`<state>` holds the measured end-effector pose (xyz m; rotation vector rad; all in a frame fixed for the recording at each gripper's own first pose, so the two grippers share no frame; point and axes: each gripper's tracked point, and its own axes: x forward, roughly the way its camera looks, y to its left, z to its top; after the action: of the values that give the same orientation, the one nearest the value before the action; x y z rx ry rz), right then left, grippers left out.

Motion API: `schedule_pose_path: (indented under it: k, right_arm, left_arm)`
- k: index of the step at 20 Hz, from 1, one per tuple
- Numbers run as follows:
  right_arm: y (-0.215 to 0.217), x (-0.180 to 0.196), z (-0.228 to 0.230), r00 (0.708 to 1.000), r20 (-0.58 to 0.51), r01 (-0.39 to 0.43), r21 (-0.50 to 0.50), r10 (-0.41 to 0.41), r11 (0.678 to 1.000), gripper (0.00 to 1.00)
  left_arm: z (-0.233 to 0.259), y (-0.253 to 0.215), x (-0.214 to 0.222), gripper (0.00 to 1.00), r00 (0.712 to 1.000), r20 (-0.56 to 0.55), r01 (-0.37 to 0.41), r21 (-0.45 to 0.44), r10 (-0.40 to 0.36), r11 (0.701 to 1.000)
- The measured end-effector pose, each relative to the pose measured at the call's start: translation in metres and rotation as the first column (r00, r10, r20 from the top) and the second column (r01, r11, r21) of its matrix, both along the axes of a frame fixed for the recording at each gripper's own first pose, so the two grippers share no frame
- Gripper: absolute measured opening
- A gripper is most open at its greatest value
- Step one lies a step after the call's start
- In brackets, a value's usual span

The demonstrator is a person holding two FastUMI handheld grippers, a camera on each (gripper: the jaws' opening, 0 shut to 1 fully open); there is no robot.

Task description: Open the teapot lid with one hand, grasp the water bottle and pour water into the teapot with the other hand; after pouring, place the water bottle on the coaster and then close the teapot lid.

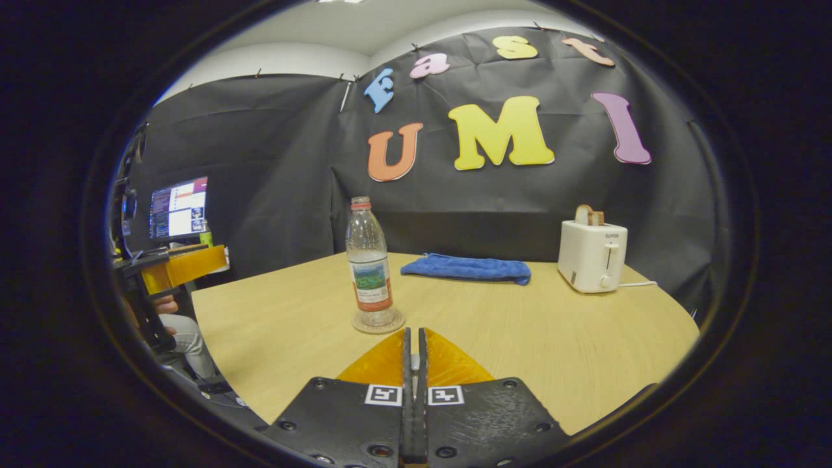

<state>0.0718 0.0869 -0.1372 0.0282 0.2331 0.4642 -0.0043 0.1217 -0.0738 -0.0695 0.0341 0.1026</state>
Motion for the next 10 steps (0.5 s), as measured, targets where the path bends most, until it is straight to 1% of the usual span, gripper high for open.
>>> schedule_pose_path:
  k: [2,8,10]
  right_arm:
    - [0.001,0.002,-0.001,1.000,0.009,0.003,-0.017,-0.003,1.000,0.00]
    - [0.002,0.003,-0.017,1.000,-0.019,-0.002,-0.013,0.002,1.000,0.00]
    - [0.003,0.002,-0.015,1.000,-0.010,0.001,-0.004,-0.001,1.000,0.00]
  left_arm:
    - [0.002,-0.001,-0.001,1.00,1.000,0.004,0.003,0.010,-0.003,1.000]
    - [0.005,-0.006,-0.004,1.00,1.000,0.007,0.010,0.033,-0.011,0.999]
    - [0.008,-0.008,-0.004,1.00,1.000,0.010,0.014,0.038,-0.015,0.999]
